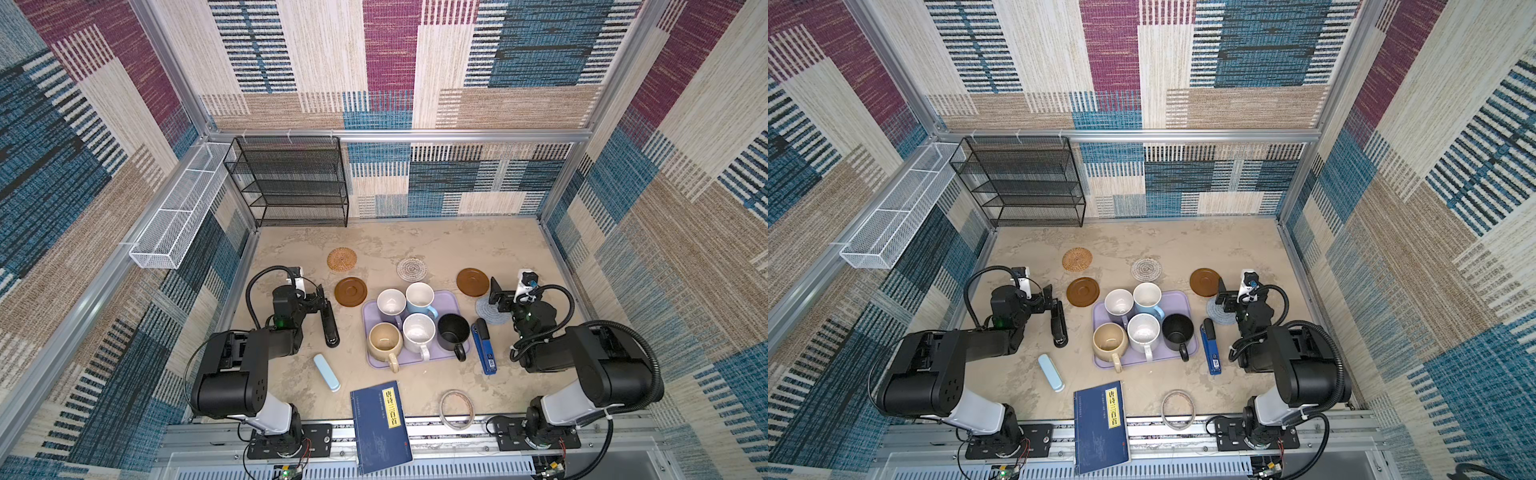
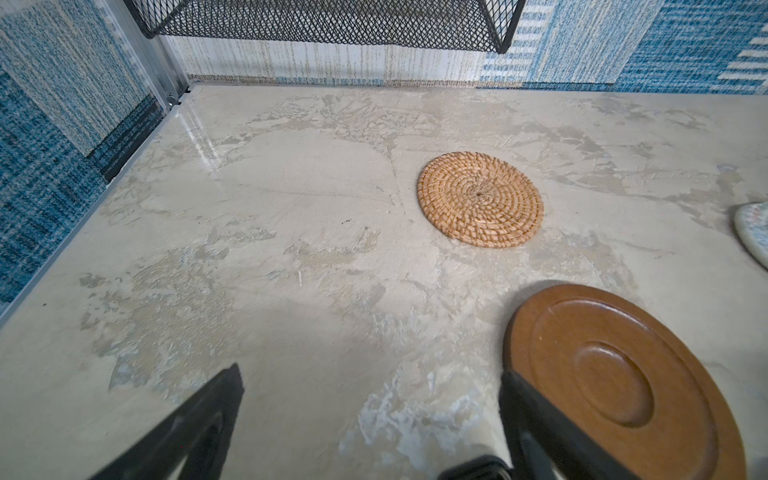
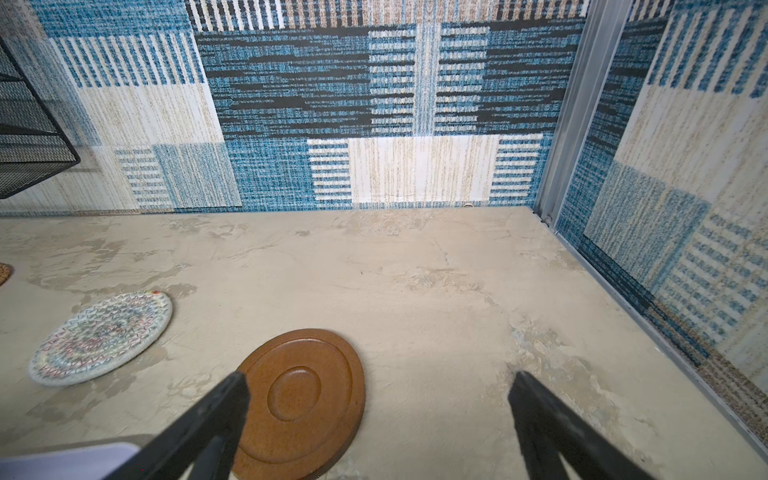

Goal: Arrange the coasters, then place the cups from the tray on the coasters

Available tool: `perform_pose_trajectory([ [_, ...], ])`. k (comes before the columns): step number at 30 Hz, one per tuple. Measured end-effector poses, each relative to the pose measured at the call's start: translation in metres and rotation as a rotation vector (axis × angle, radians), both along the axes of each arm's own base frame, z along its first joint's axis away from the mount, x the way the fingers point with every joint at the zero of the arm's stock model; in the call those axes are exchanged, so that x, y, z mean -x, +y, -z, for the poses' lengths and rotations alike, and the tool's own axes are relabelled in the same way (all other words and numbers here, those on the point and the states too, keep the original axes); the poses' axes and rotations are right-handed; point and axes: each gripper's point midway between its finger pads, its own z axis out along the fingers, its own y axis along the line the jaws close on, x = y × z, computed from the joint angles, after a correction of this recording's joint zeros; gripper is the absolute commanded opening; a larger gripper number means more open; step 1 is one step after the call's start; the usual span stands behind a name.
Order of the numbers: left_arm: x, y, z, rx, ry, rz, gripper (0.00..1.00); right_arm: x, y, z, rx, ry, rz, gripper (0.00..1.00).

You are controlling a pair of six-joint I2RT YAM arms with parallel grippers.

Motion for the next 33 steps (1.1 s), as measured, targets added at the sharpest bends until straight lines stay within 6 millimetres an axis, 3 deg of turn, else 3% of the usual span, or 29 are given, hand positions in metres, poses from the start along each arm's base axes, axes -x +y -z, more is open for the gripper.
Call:
perform_pose_trajectory([
  [14, 0.001, -0.001, 0.001, 0.002, 0.002, 0.005, 0.98, 0.0, 0.0, -0.001, 0.001, -0.002, -0.001, 1.0],
  [17, 0.004, -0.004, -0.002, 0.007, -0.005, 0.023, 0.97, 0.0, 0.001, -0.011, 0.004, -0.018, -0.004, 1.0],
  [27, 0.013, -0.005, -0.066, -0.001, -0.113, 0.016, 0.97, -0.002, 0.003, -0.052, -0.029, -0.04, -0.016, 1.0],
  [33, 0.013, -0.003, -0.132, 0.099, -0.182, -0.029, 0.99, -0.006, 0.014, -0.094, -0.123, -0.027, -0.076, 1.0],
])
